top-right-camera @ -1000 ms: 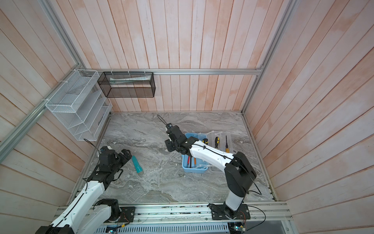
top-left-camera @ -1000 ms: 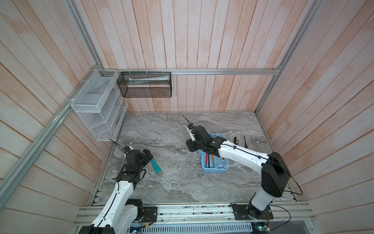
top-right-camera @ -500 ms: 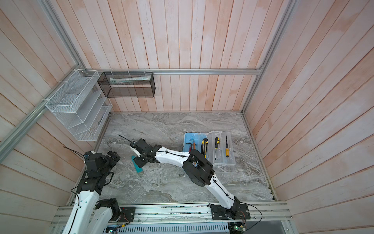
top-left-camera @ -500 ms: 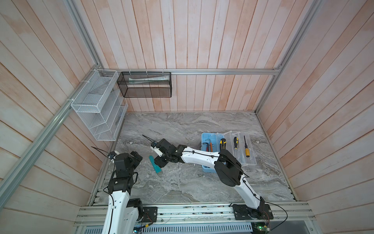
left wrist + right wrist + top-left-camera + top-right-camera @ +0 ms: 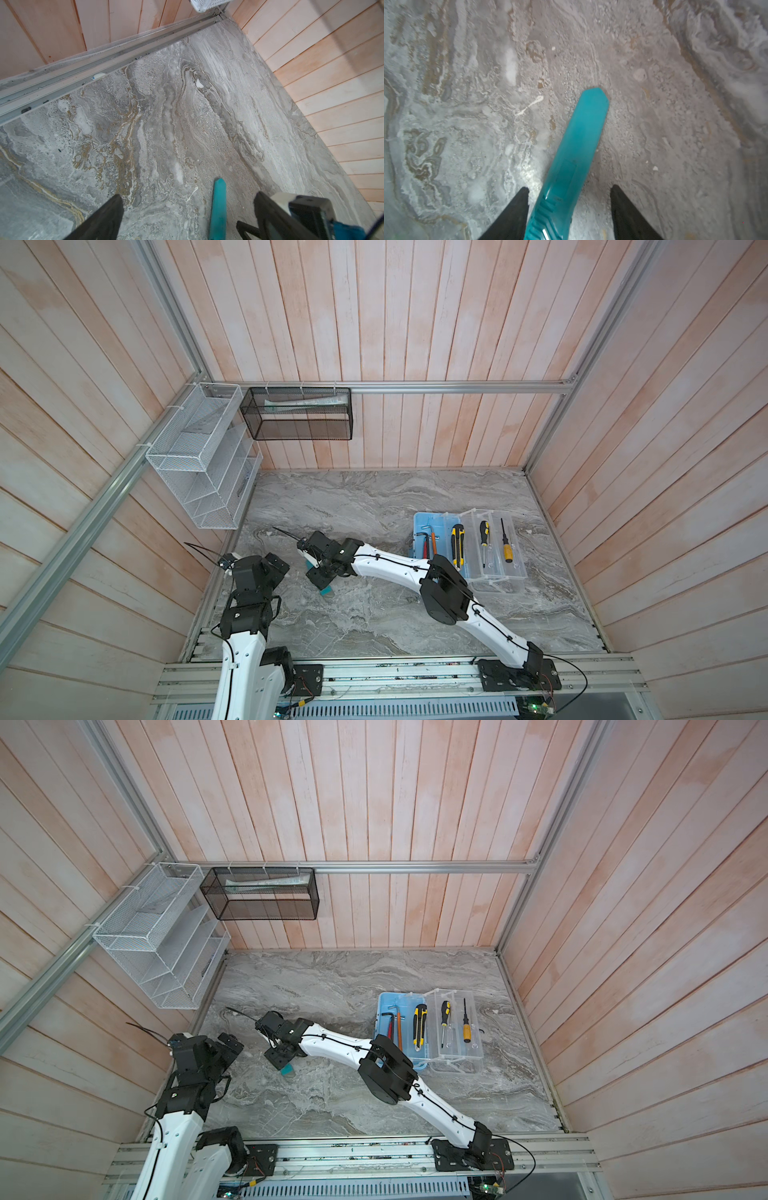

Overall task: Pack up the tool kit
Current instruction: 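Grasp the teal box cutter with the right gripper beside the left gripper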

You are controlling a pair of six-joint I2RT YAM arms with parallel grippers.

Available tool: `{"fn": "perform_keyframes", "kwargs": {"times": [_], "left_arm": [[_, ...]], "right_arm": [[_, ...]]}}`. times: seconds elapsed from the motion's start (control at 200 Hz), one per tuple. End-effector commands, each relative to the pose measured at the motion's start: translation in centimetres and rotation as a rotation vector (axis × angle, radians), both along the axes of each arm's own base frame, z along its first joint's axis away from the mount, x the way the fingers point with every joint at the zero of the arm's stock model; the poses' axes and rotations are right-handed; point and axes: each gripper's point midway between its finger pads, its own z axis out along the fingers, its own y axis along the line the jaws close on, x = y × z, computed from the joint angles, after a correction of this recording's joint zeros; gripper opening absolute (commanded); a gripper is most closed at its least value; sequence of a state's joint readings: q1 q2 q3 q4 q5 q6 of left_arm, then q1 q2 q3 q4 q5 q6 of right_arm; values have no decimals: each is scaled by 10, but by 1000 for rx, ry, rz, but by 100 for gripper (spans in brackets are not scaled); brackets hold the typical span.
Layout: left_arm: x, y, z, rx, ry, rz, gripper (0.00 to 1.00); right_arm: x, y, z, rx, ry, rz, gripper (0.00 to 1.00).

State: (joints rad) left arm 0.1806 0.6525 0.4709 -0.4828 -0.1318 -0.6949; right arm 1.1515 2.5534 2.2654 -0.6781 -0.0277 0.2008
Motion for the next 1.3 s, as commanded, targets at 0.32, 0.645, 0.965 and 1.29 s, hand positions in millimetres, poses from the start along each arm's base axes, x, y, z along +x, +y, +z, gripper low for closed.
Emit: {"fn": "perform_keyframes", "kwargs": {"times": [0.32,0.645,0.965,1.29], "left_arm": [[-1,1,-4,17,12,-8,100],[0,-1,-5,10,7,-23,100],[6,-12,-2,3,-31,-95,100],[-1,-2,-11,1,13,-23,100]], "right_arm": [[-24,-12,-31,-128,40,59,58],[-19,-13,-25,-115,43,45,35],[6,-11,36,30,-6,-23,10],[-4,-21,53,124,-1,148,52]]}}
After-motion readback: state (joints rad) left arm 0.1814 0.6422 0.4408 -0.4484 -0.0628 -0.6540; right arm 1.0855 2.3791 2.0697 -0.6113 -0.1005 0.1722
